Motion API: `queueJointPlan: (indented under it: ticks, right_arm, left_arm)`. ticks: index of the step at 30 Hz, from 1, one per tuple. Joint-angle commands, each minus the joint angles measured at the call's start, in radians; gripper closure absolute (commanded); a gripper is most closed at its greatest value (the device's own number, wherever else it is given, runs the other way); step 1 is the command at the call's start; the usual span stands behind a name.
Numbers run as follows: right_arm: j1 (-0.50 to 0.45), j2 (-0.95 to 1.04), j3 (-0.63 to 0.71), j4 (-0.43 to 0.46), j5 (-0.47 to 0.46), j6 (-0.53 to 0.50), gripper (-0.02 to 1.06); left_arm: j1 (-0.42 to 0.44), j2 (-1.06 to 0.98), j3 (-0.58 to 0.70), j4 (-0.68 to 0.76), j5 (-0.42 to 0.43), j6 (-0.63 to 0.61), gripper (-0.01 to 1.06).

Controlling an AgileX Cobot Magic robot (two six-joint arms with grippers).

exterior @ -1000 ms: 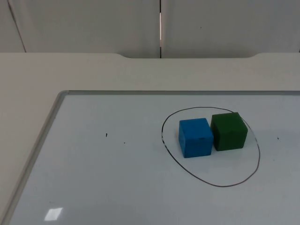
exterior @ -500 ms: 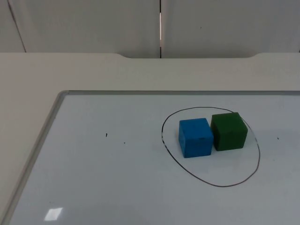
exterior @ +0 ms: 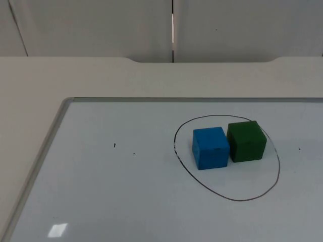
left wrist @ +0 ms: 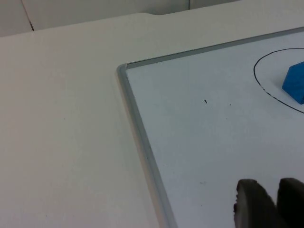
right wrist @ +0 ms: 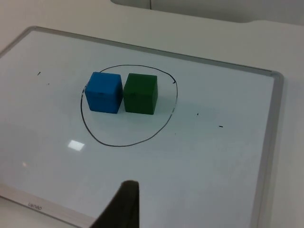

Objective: Push the two cubes into the marked area.

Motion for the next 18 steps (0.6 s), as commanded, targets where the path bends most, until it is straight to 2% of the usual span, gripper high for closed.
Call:
queueJointPlan:
  ticks: [1,3,4,5,9,13,18]
  right_arm:
    - [-0.003,-0.003,0.003,-0.003,-0.005,-0.002,-0.01]
    - [-0.003,-0.003,0.003,-0.003,-0.005,-0.002,-0.01]
    - [-0.003,-0.003,0.003,-0.003,-0.005,-0.002,-0.01]
    - [-0.003,-0.003,0.003,-0.003,-0.005,-0.002,-0.01]
    - [-0.003,-0.003,0.003,-0.003,-0.005,-0.002,-0.01]
    - [-0.003,-0.003,0.003,-0.003,-0.005,-0.002,-0.01]
    - [-0.003,-0.003,0.003,-0.003,-0.005,-0.002,-0.01]
  left_arm:
    - [0.004,-0.004,0.004,-0.002,0.0,-0.004,0.78]
    - [0.004,-0.004,0.004,0.005,0.0,-0.011,0.6]
    - [0.004,-0.004,0.004,0.005,0.0,-0.011,0.6]
    - [0.004,-0.004,0.004,0.01,0.0,-0.019,0.49]
    - [0.004,-0.004,0.004,0.014,0.0,-0.025,0.22]
    - [0.004,-0.004,0.004,0.014,0.0,-0.025,0.14]
    - [0.004,-0.004,0.004,0.014,0.0,-0.025,0.13]
